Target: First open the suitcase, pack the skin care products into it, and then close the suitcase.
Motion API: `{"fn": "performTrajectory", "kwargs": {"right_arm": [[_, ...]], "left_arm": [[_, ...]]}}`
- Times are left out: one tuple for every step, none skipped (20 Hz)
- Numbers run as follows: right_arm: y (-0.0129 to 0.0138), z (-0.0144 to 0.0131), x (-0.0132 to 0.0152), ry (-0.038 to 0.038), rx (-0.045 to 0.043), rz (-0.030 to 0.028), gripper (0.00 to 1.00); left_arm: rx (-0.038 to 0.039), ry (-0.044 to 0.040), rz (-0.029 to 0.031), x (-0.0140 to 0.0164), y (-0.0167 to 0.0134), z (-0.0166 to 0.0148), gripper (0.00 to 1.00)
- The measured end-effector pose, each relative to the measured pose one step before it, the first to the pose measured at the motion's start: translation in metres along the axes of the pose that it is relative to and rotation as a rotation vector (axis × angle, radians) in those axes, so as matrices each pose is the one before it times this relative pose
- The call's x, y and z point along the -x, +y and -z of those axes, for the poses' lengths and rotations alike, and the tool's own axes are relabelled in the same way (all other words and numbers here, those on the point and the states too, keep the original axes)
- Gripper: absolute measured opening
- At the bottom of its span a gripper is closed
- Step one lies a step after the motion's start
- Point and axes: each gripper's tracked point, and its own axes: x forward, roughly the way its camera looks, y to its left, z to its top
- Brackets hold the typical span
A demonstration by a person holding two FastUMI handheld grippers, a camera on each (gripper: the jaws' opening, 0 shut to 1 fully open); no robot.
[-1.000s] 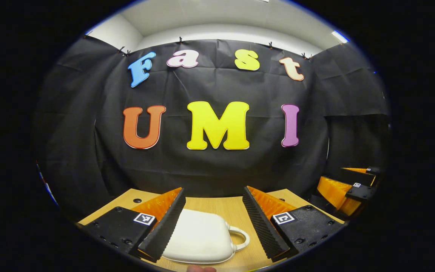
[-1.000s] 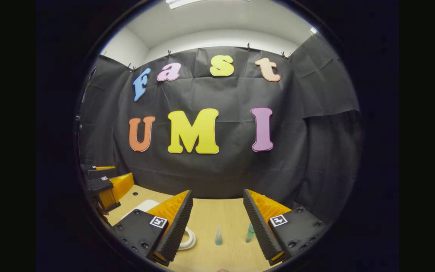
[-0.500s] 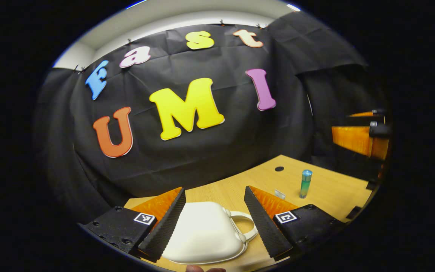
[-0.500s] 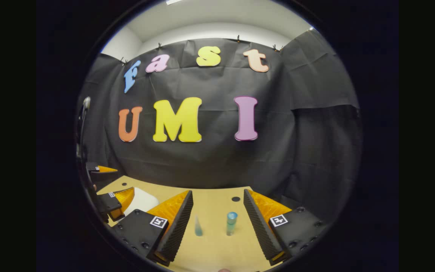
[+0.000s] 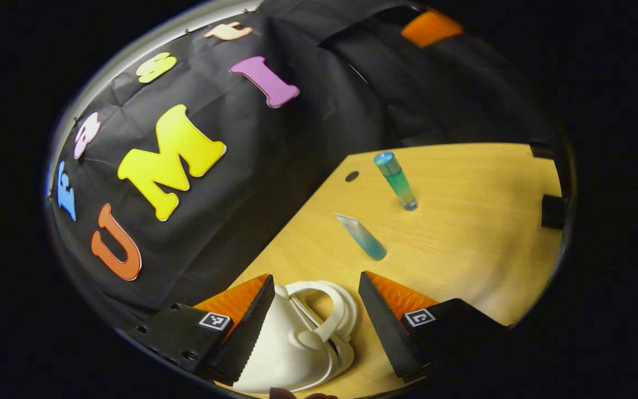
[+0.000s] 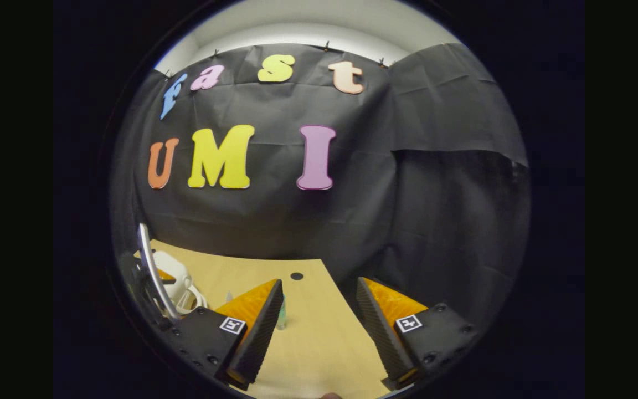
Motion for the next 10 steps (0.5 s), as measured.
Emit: {"fn": "performTrajectory", "kwargs": {"right_arm": [[-0.00741, 0.00345, -0.00002, 0.00427, -0.00175, 0.01192, 0.8], [-0.00647, 0.00323, -0.00062, 0.00817, 0.00022, 0.00954, 0.79], [-0.00614, 0.00438, -0.00158, 0.01078, -0.00206, 0.00955, 0.79], [-0.00464, 0.00341, -0.00094, 0.0095, -0.00677, 0.00806, 0.8], [-0.00411, 0.00408, -0.00205, 0.01003, -0.00852, 0.00596, 0.8], [-0.00315, 0.00331, -0.00166, 0.01077, -0.00686, 0.00185, 0.8], [-0.0006, 0.00311, -0.00183, 0.00832, -0.00254, -0.00043, 0.79], [-0.00029, 0.00083, -0.0017, 0.00316, 0.00056, -0.00114, 0.8], [-0.0011, 0.00063, -0.00165, -0.00198, 0.00028, 0.00051, 0.81], [-0.00101, -0.00073, -0.00076, -0.00223, -0.00245, 0.00201, 0.8]], "left_arm": [[-0.01724, 0.03297, 0.00139, -0.00696, -0.00162, 0.01062, 0.98], [-0.01711, 0.03497, 0.00194, -0.0053, -0.00032, 0.00691, 0.97], [-0.02032, 0.01397, -0.00527, -0.00713, 0.002, 0.00432, 0.97], [-0.02283, 0.0313, 0.0022, -0.00549, -0.00198, 0.00687, 0.96], [-0.01505, 0.0363, 0.00817, -0.00595, -0.0024, 0.00912, 0.92], [-0.00591, 0.03408, 0.0087, -0.00605, -0.00097, 0.00896, 0.89], [-0.00299, 0.02902, 0.00567, -0.00458, -0.00143, 0.00614, 0.84], [-0.00165, 0.02818, 0.00648, -0.00293, -0.00056, 0.00524, 0.81], [0.00464, 0.00734, 0.00048, -0.00305, -0.00054, 0.00143, 0.76], [-0.00151, 0.01707, 0.01087, -0.00279, -0.00463, 0.00241, 0.74]]}}
